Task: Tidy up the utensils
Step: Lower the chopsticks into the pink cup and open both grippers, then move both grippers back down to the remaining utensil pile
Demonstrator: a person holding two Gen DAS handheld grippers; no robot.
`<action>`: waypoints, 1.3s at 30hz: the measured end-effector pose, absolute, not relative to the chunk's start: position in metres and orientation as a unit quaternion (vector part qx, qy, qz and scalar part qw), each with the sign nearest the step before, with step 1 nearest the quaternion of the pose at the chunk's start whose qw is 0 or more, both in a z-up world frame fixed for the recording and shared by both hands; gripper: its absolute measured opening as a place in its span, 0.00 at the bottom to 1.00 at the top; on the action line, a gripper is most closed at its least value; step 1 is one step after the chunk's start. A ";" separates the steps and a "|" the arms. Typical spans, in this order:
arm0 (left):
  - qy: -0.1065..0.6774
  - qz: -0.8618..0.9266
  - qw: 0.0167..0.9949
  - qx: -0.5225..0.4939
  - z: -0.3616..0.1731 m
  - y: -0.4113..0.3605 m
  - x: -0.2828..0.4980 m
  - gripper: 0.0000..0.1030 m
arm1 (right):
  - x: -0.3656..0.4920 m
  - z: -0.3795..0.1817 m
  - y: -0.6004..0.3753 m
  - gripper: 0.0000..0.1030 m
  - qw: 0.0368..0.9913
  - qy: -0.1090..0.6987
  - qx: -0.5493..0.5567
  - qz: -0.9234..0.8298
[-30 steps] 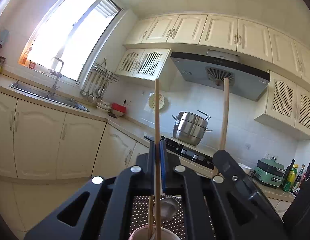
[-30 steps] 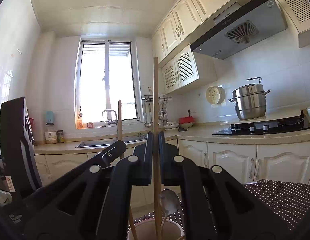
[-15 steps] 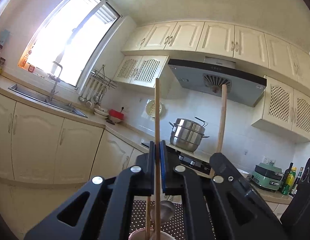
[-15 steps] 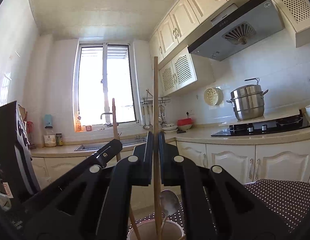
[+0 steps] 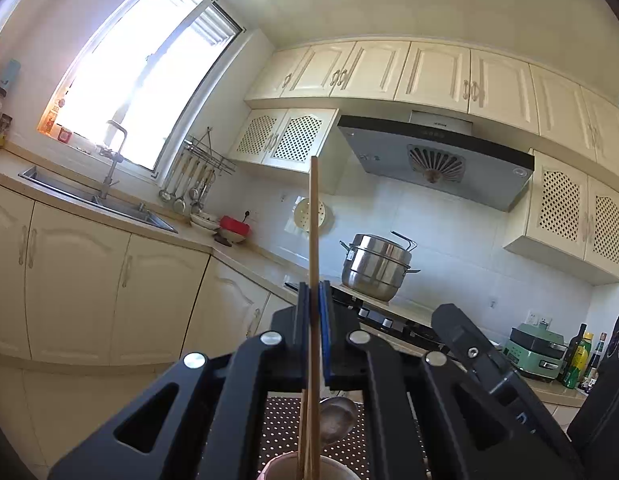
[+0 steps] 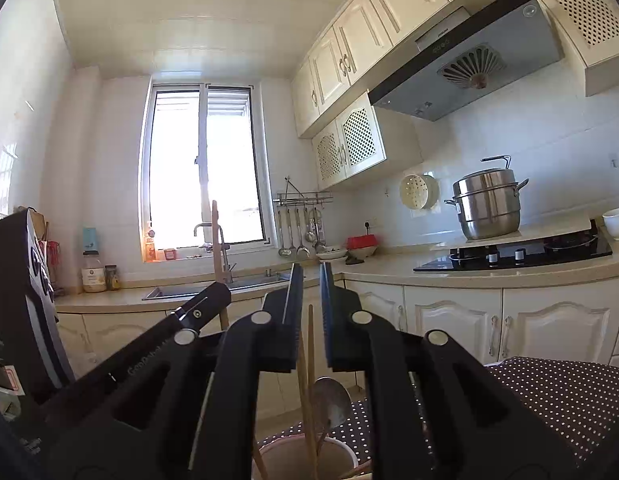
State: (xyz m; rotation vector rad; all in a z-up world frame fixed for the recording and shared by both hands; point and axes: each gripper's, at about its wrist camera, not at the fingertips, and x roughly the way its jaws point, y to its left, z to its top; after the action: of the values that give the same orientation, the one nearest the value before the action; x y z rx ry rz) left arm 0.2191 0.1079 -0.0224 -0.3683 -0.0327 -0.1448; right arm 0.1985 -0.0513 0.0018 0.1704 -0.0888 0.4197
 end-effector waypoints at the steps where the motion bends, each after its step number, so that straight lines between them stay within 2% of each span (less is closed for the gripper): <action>1: -0.016 -0.070 0.981 -0.180 -0.023 0.107 0.219 0.05 | 0.197 0.003 -0.053 0.16 0.974 -0.046 0.086 0.206; 3: -0.015 -0.070 0.982 -0.177 -0.025 0.106 0.220 0.05 | 0.194 0.004 -0.056 0.33 0.975 -0.052 0.088 0.199; 4: -0.016 -0.068 0.982 -0.174 -0.026 0.106 0.221 0.05 | 0.193 0.004 -0.058 0.49 0.975 -0.055 0.090 0.196; 5: -0.018 -0.067 0.983 -0.170 -0.027 0.105 0.221 0.05 | 0.192 0.005 -0.059 0.50 0.975 -0.059 0.089 0.193; 20: 0.030 -0.085 0.986 -0.139 -0.051 0.092 0.214 0.07 | 0.190 0.009 -0.068 0.53 0.980 -0.057 0.085 0.170; 21: 0.034 -0.087 0.986 -0.138 -0.050 0.092 0.211 0.15 | 0.189 0.010 -0.069 0.53 0.980 -0.056 0.086 0.169; 22: 0.038 -0.088 0.986 -0.139 -0.049 0.092 0.209 0.31 | 0.187 0.011 -0.070 0.54 0.980 -0.055 0.087 0.168; 23: 0.039 -0.087 0.985 -0.141 -0.048 0.092 0.207 0.36 | 0.185 0.012 -0.071 0.54 0.980 -0.054 0.088 0.168; 26: 0.043 -0.088 0.985 -0.143 -0.038 0.093 0.195 0.39 | 0.177 0.018 -0.075 0.54 0.981 -0.053 0.086 0.168; 28: 0.046 -0.079 0.986 -0.139 -0.031 0.091 0.186 0.49 | 0.168 0.022 -0.079 0.54 0.981 -0.054 0.084 0.166; 33: 0.059 -0.066 0.989 -0.114 -0.012 0.077 0.159 0.58 | 0.144 0.028 -0.094 0.55 0.984 -0.045 0.079 0.156; 39: 0.092 -0.067 0.989 -0.091 -0.005 0.050 0.130 0.60 | 0.112 0.023 -0.127 0.56 0.988 -0.021 0.075 0.135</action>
State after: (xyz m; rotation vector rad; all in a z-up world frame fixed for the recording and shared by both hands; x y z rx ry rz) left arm 0.1298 0.0497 -0.0050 -0.1829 0.1853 -0.1355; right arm 0.1117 -0.1268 0.0235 0.1510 -0.0423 0.2717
